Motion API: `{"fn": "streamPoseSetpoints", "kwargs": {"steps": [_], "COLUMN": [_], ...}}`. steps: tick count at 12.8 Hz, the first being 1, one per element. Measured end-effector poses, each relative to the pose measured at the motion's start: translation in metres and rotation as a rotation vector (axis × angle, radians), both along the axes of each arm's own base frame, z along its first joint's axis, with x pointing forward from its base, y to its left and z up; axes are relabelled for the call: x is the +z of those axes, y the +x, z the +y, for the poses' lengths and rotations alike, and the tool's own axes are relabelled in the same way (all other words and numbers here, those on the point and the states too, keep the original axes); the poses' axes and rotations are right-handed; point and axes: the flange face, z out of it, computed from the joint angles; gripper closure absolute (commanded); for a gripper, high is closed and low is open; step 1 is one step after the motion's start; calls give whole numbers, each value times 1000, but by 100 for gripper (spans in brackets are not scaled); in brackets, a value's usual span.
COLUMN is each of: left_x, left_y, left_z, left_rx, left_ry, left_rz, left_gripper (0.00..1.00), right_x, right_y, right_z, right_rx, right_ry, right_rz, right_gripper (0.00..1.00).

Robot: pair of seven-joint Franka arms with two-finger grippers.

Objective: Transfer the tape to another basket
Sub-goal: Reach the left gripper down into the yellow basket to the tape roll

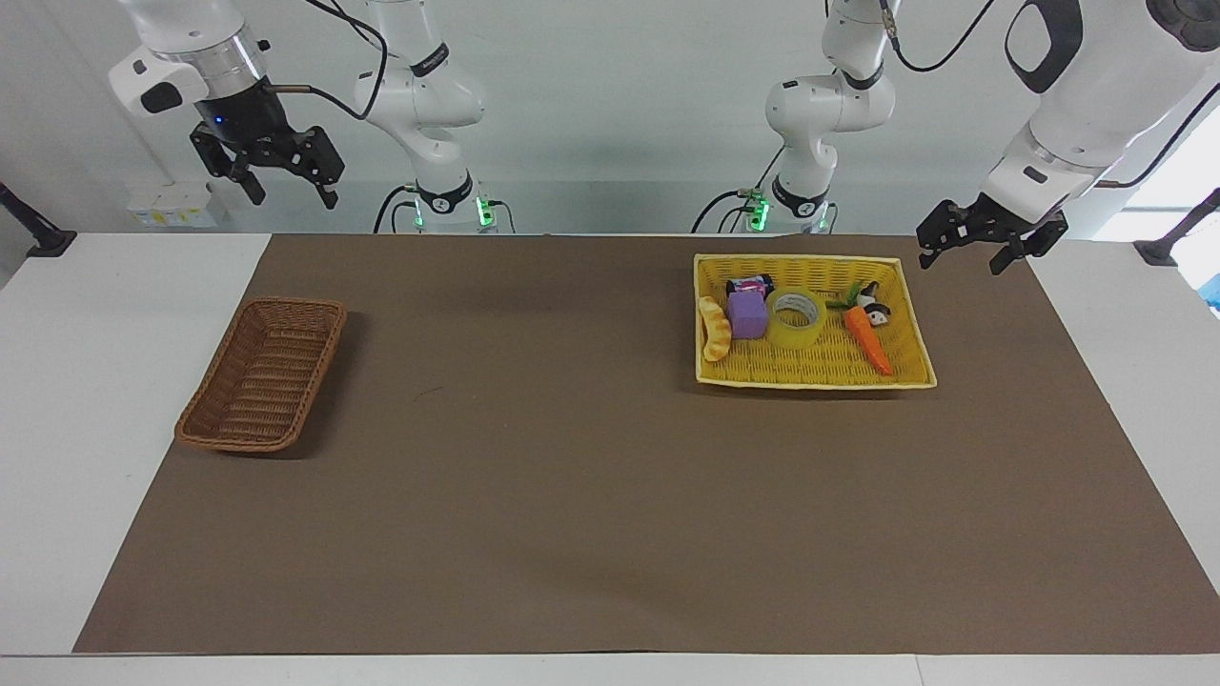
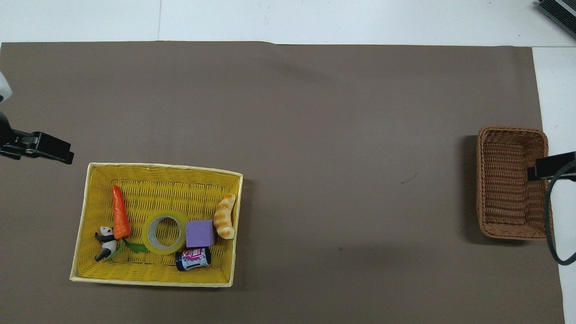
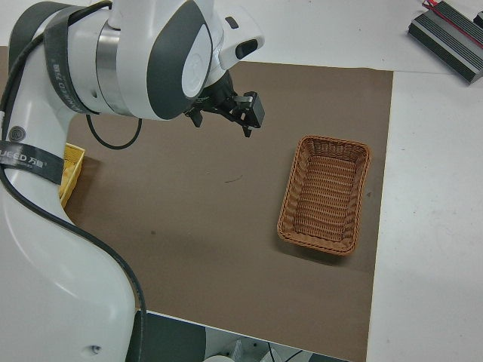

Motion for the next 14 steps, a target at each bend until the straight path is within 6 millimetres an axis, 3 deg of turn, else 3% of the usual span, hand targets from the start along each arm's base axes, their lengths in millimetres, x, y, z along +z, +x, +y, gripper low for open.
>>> {"fn": "streamPoseSetpoints", "kwargs": {"steps": [4, 11, 14], "left_x": [-20, -140, -178], "left_y": [-15, -40, -54], "left_z": [0, -5, -8], "left_rx": [1, 18, 36], "left_ry": [6, -18, -47], "left_rz": [7, 20, 53], "left_gripper": [0, 0, 0], "right_x": [0, 0, 0], "right_y": [0, 0, 0], "right_z": [0, 0, 0], "right_rx": [0, 0, 0], "right_ry": [0, 0, 0], "right_rz": [0, 0, 0], "right_gripper": [0, 0, 0]}}
